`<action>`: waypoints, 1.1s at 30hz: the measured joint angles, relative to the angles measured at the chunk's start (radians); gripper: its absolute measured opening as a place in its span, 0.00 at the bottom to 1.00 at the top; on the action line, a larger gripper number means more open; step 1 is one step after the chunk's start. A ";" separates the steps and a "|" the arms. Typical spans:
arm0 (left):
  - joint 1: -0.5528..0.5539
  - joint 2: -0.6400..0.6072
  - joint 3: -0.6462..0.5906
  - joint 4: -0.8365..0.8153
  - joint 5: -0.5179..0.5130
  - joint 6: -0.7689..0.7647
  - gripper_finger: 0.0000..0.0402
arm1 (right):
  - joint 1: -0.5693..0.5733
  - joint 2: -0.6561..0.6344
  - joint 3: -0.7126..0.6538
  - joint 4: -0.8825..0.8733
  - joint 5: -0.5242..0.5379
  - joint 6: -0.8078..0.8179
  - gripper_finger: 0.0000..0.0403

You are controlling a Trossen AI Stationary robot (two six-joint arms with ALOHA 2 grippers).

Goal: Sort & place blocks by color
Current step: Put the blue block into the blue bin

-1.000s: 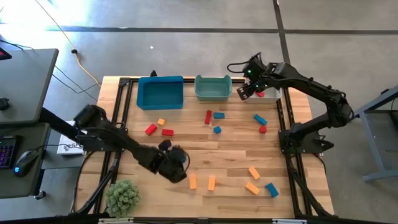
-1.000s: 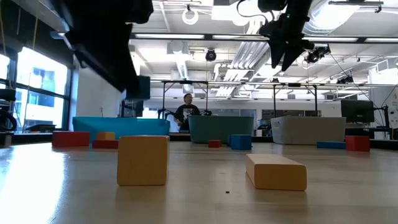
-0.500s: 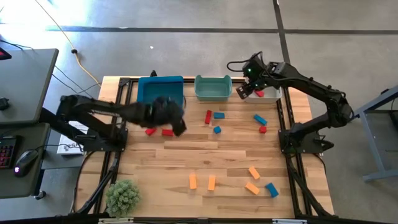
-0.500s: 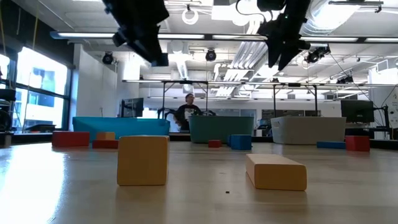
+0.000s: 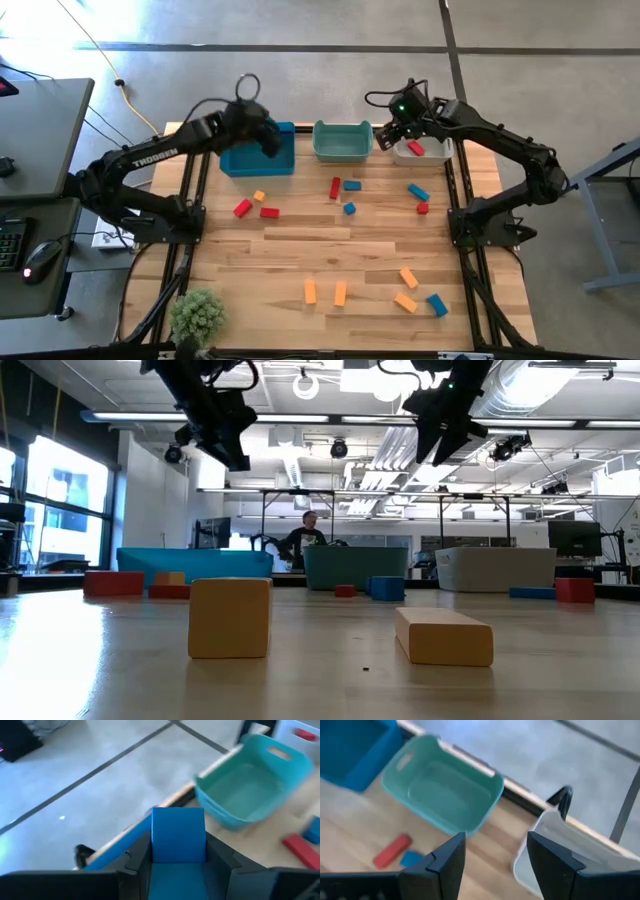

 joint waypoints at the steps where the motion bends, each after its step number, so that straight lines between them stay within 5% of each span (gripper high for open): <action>1: 0.027 0.003 0.000 0.009 0.006 0.007 0.26 | -0.004 0.000 0.000 0.021 0.010 -0.011 0.50; 12: 0.221 0.148 0.000 0.099 0.194 -0.013 0.27 | -0.056 0.000 0.000 0.245 -0.010 -0.112 0.50; 25: 0.239 0.381 0.000 0.103 0.227 -0.051 0.30 | -0.090 0.022 0.000 0.293 -0.086 -0.071 0.50; 33: 0.218 0.438 0.000 0.109 0.223 -0.041 0.30 | -0.077 0.033 0.000 0.185 -0.249 0.041 0.50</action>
